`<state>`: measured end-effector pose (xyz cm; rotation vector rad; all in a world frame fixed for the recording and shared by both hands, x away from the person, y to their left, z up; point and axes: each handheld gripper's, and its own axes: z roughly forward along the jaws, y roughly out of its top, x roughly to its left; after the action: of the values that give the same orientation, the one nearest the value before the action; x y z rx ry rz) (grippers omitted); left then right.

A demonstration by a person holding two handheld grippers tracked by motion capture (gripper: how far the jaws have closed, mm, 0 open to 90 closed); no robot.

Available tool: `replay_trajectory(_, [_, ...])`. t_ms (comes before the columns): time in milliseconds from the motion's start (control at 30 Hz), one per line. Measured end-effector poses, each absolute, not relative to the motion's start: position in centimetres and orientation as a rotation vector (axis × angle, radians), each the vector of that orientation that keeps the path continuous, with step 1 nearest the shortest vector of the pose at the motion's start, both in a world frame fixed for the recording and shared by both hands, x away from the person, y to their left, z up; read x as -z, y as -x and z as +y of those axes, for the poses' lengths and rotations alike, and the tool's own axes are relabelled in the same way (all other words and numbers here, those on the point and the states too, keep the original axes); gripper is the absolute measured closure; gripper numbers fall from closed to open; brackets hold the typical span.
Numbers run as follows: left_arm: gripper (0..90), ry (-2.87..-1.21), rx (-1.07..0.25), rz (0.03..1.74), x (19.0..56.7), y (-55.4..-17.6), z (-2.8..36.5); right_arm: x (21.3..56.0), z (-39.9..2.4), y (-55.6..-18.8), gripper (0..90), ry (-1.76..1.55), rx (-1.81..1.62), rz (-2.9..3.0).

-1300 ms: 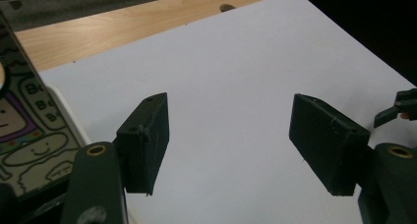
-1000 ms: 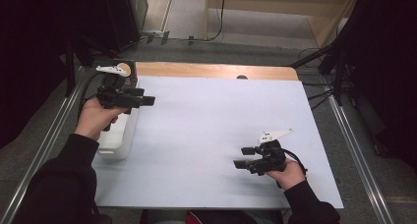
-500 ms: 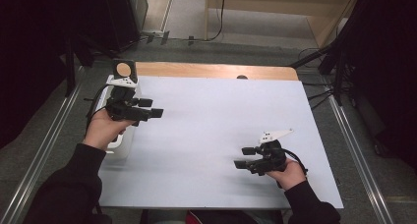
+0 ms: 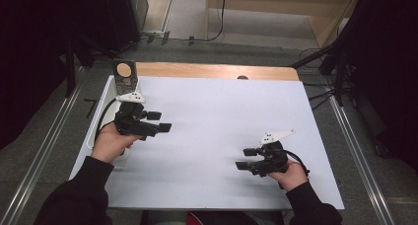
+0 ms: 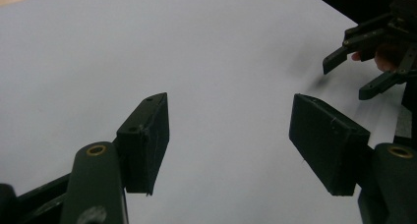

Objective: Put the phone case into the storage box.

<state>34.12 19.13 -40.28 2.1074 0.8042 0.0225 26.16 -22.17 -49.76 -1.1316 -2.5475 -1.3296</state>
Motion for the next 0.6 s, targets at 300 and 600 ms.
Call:
replay_trajectory(300, [31.4,-2.120,-0.011,0.776,41.5,-32.9,18.5,49.7,-22.2,-26.1,30.4,1.138,1.327,-2.542])
replay_trajectory(600, [31.4,-2.136,0.004,0.752,42.7,-31.7,18.2,49.7,-22.3,-26.0,30.4,1.135,1.326,-2.547])
